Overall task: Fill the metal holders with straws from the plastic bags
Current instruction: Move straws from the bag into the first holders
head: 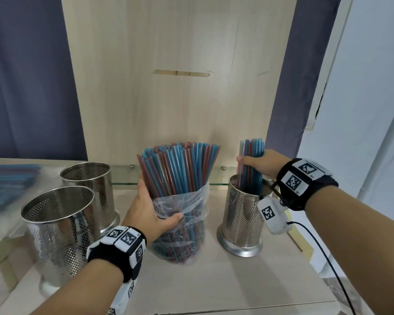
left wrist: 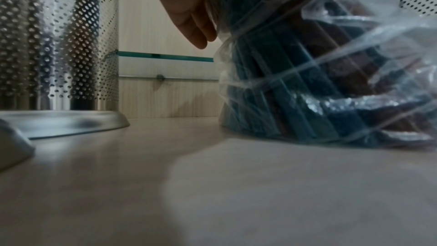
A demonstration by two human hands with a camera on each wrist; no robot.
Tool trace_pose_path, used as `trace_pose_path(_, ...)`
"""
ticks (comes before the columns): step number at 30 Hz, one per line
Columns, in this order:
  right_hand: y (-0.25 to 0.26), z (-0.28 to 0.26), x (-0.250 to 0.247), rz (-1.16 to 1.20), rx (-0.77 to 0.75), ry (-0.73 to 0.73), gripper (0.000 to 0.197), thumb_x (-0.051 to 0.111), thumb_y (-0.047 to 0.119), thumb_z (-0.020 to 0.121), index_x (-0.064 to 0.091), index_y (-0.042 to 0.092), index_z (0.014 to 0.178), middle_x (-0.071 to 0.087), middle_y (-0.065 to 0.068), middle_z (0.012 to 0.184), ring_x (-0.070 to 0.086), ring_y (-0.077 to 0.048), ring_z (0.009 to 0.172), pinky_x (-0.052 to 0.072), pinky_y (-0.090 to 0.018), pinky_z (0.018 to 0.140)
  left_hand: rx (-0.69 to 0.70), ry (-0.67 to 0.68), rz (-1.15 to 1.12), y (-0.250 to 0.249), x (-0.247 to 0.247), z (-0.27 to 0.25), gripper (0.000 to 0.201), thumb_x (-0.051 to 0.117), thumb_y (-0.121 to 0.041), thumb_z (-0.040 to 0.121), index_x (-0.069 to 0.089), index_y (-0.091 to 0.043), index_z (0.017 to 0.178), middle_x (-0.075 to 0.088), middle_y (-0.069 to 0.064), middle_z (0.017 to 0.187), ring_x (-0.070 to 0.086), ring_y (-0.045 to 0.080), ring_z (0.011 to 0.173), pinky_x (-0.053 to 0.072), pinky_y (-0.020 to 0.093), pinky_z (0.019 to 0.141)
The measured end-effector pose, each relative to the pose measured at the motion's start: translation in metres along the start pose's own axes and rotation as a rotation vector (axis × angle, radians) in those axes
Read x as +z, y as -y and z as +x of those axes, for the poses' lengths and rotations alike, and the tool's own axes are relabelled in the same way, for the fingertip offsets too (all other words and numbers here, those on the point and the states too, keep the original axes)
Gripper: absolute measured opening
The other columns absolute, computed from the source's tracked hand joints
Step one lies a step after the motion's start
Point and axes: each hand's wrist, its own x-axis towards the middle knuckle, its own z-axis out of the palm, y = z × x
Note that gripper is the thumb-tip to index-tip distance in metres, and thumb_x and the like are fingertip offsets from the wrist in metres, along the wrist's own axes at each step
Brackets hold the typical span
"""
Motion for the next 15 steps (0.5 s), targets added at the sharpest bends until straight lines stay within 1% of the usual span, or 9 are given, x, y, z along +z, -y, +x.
trace_pose_path(3,-0.01,0.002,-0.002,-0.124,0.058,0.034,0.072,0.059,0.062,0.087,0.056,0.009,0.135,0.06,-0.011,0.131,0.058,-0.023,0.106,0.04,-0.028,0.09,0.0,-0.002,0.008,0.0,0.001,0.0,0.121,0.091,-0.036,0.059,0.008,-0.036,0.147,0.054,-0.002,0.135,0.058,0.018,0.118,0.048,0.044,0.102)
trace_pose_path(6,-0.013,-0.002,-0.004,0.019,0.072,0.163,0.101,0.053,0.084,0.07,0.051,0.011,0.14,0.054,-0.007,0.142,0.054,-0.028,0.127,0.038,-0.037,0.112,0.004,-0.003,0.009,0.0,0.0,0.0,0.121,0.091,-0.036,0.059,0.008,-0.035,0.147,0.053,-0.003,0.136,0.056,0.017,0.119,0.048,0.044,0.102)
trace_pose_path(7,-0.01,-0.01,-0.006,0.051,0.084,0.208,0.097,0.047,0.082,0.075,0.049,0.012,0.141,0.051,-0.002,0.143,0.05,-0.027,0.131,0.035,-0.037,0.113,0.006,-0.005,0.008,0.0,0.0,0.0,0.121,0.091,-0.036,0.059,0.009,-0.034,0.147,0.053,-0.003,0.136,0.056,0.017,0.119,0.048,0.043,0.102)
trace_pose_path(8,-0.008,-0.019,-0.009,0.085,0.079,0.234,0.084,0.039,0.074,0.085,0.046,0.013,0.143,0.048,0.002,0.14,0.047,-0.026,0.132,0.034,-0.035,0.109,0.007,-0.006,0.01,0.0,0.0,0.001,0.121,0.091,-0.036,0.059,0.009,-0.033,0.148,0.053,-0.003,0.135,0.056,0.017,0.118,0.048,0.043,0.102)
trace_pose_path(9,-0.009,-0.027,-0.013,0.101,0.079,0.245,0.075,0.033,0.068,0.092,0.044,0.017,0.145,0.049,-0.002,0.141,0.046,-0.024,0.129,0.034,-0.035,0.104,0.008,-0.005,0.01,0.001,0.0,0.001,0.121,0.091,-0.036,0.059,0.009,-0.032,0.148,0.053,-0.003,0.135,0.056,0.017,0.119,0.048,0.043,0.102)
trace_pose_path(10,-0.014,-0.032,-0.018,0.113,0.07,0.242,0.074,0.032,0.07,0.09,0.042,0.022,0.146,0.049,-0.003,0.143,0.047,-0.023,0.125,0.034,-0.038,0.103,0.007,-0.003,0.01,0.001,0.0,0.001,0.121,0.091,-0.037,0.058,0.01,-0.031,0.148,0.053,-0.003,0.136,0.056,0.017,0.119,0.048,0.043,0.102)
trace_pose_path(12,-0.028,-0.04,-0.022,0.099,0.028,0.286,0.089,0.038,0.084,0.076,0.036,0.033,0.148,0.047,-0.001,0.148,0.049,-0.021,0.126,0.038,-0.043,0.105,0.004,-0.003,0.012,0.0,0.0,0.001,0.12,0.091,-0.037,0.058,0.01,-0.031,0.148,0.052,-0.002,0.136,0.056,0.018,0.12,0.048,0.043,0.102)
trace_pose_path(14,-0.044,-0.047,-0.014,0.109,-0.113,0.29,0.109,0.053,0.093,0.06,0.03,0.035,0.15,0.045,0.004,0.149,0.053,-0.012,0.121,0.048,-0.028,0.089,0.003,-0.003,0.018,0.0,0.0,0.0,0.121,0.091,-0.037,0.059,0.009,-0.033,0.148,0.051,-0.001,0.138,0.055,0.018,0.121,0.047,0.043,0.103)
trace_pose_path(15,-0.055,-0.045,-0.007,0.139,-0.201,0.26,0.117,0.063,0.088,0.052,0.031,0.033,0.149,0.044,0.006,0.147,0.053,-0.005,0.119,0.048,-0.019,0.084,0.003,-0.003,0.02,0.0,0.0,0.0,0.122,0.091,-0.037,0.059,0.008,-0.032,0.148,0.051,-0.001,0.139,0.055,0.019,0.122,0.047,0.043,0.103)
